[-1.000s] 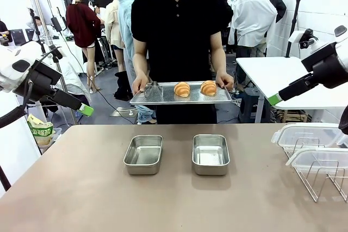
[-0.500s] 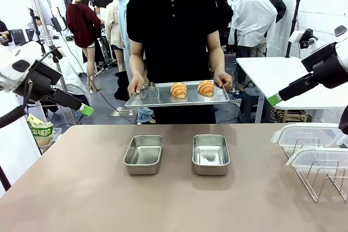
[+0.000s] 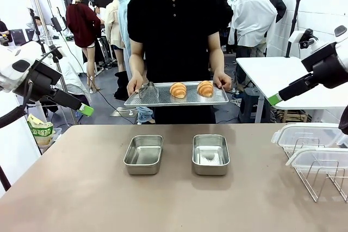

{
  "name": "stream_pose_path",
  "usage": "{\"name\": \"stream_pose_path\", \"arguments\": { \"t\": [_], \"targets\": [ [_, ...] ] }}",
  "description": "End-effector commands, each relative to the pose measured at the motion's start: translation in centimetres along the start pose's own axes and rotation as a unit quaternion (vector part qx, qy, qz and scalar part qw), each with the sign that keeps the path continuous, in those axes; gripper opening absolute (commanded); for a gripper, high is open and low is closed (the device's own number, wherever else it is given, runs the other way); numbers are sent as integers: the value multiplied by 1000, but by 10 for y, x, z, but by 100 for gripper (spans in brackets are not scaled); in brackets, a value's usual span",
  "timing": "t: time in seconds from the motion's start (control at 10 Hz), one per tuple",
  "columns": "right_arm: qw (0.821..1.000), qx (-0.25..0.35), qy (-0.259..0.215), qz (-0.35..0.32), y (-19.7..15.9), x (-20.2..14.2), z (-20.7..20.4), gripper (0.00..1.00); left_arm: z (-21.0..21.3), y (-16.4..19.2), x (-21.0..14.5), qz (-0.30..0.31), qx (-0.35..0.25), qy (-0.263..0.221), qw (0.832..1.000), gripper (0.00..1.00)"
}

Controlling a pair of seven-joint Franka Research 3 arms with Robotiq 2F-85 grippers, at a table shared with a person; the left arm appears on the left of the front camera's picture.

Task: Place the bread in airtight containers.
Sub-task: Lift both Airtight Container.

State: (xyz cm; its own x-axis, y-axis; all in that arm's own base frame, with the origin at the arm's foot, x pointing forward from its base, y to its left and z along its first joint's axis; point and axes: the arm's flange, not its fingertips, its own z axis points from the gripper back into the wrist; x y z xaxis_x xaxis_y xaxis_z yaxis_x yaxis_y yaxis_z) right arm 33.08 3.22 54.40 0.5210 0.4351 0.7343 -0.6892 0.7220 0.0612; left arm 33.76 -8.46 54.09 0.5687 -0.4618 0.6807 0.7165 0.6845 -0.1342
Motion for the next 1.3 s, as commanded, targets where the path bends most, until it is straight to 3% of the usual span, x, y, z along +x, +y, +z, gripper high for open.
{"name": "stream_pose_path", "arguments": {
  "t": [0.0, 1.2],
  "targets": [
    [1000, 7, -5, 0, 1, 1, -1, 100, 2, 1, -1, -5, -1, 1, 1000, 100],
    [1000, 0, 0, 0, 0, 0, 0, 100, 2, 1, -1, -5, -1, 1, 1000, 100]
  ]
}}
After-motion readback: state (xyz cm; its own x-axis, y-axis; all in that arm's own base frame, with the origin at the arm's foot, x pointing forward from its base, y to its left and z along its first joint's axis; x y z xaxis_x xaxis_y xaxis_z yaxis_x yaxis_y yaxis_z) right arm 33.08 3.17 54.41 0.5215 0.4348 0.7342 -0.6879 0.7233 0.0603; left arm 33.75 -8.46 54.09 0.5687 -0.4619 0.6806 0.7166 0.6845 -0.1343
